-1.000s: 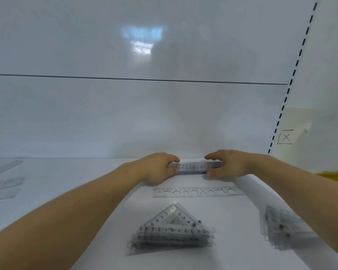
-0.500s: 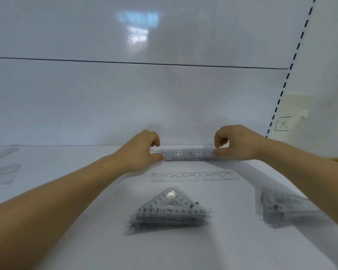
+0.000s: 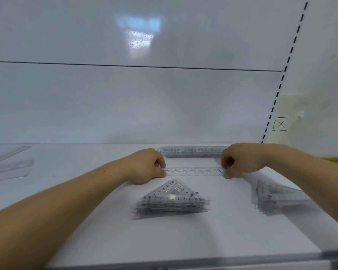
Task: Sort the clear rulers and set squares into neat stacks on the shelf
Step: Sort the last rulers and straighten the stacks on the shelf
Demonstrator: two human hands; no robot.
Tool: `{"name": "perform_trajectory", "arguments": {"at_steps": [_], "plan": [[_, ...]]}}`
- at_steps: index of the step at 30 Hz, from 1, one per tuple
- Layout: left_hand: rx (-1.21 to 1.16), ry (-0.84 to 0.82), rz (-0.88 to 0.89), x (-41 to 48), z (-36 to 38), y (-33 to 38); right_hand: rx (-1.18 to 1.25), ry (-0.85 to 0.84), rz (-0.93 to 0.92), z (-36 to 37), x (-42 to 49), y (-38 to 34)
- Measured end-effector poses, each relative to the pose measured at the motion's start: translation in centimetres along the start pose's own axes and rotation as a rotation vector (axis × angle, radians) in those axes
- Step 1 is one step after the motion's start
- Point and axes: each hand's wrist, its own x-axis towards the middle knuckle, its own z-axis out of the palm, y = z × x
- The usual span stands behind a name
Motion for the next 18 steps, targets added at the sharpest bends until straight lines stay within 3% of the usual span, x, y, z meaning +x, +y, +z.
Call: {"name": "perform_trajectory", "arguments": {"at_steps": [6, 12, 18], "plan": [[-0.087, 0.031, 0.029, 0.0, 0.2, -0.1, 0.077, 0.036, -0.027, -0.2, -0.1, 0.2], [-0.202, 0.278, 0.095, 0.8, -2.6, 0.4, 0.558, 0.336, -0.045, -1.9, 0.1, 1.3], [0.025, 0.202, 0.054, 3.5, -2.7, 1.3, 0.561, 0.387, 0.091, -1.7, 3.2, 2.0]]}}
